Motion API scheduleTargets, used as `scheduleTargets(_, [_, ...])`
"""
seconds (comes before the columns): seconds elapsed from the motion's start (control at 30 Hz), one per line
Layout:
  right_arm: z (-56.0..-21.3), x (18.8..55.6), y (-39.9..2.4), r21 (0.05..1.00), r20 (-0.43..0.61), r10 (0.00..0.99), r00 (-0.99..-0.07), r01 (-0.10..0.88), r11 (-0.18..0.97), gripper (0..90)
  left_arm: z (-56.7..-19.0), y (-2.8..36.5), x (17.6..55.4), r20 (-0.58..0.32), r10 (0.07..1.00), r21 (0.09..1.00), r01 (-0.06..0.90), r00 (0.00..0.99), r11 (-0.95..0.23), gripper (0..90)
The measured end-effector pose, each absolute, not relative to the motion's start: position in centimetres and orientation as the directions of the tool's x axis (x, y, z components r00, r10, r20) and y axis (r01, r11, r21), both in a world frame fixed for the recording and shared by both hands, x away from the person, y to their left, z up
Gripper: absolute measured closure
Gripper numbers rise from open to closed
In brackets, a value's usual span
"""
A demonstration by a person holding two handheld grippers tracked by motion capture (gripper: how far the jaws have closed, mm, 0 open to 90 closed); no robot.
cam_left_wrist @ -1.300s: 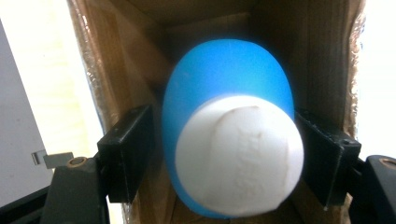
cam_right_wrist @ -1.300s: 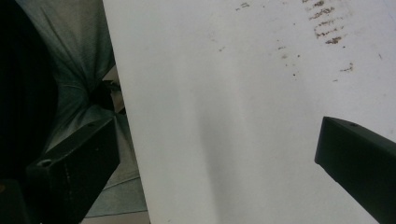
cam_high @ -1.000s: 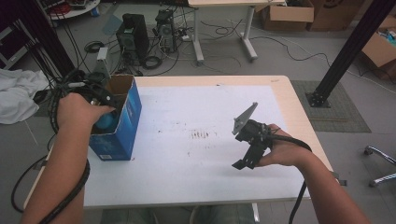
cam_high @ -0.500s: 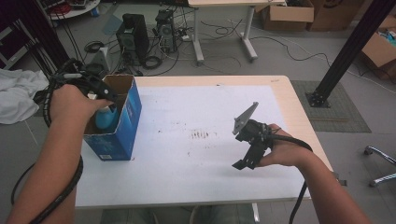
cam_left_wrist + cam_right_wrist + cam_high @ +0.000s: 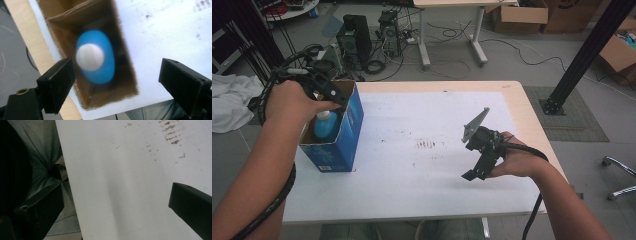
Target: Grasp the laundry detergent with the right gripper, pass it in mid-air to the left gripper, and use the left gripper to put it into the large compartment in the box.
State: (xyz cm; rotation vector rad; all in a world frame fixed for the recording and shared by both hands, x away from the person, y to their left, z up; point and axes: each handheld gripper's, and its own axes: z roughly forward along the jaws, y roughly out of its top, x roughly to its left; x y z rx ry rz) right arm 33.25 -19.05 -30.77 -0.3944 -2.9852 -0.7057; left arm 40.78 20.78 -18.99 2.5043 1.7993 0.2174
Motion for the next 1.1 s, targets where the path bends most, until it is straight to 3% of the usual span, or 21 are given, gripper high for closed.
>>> scheduleTargets(0.27, [-31.1, 33.3, -18.8, 0.449, 0.109, 0.238, -0.965, 0.261, 0.854, 0.0, -18.5, 19.1, 40.7, 0.064, 0.921, 0.104, 0.916, 0.384, -0.388, 5.5])
scheduleTargets(0.6, [-31.0, 33.4, -19.0, 0.444, 0.107, 0.24, -0.965, 0.263, 0.857, 0.0, -17.9, 18.6, 40.7, 0.075, 0.908, 0.129, 0.899, 0.412, -0.419, 5.3])
scheduleTargets(0.77, [-30.9, 33.3, -19.4, 0.444, 0.103, 0.249, -0.963, 0.269, 0.855, 0.0, -17.7, 18.3, 40.6, 0.093, 0.902, 0.139, 0.892, 0.421, -0.43, 0.9])
scheduleTargets(1.1, [-31.1, 33.2, -19.5, 0.446, 0.108, 0.252, -0.962, 0.274, 0.852, 0.0, -17.8, 17.2, 40.4, 0.041, 0.864, 0.148, 0.852, 0.503, -0.503, 0.1])
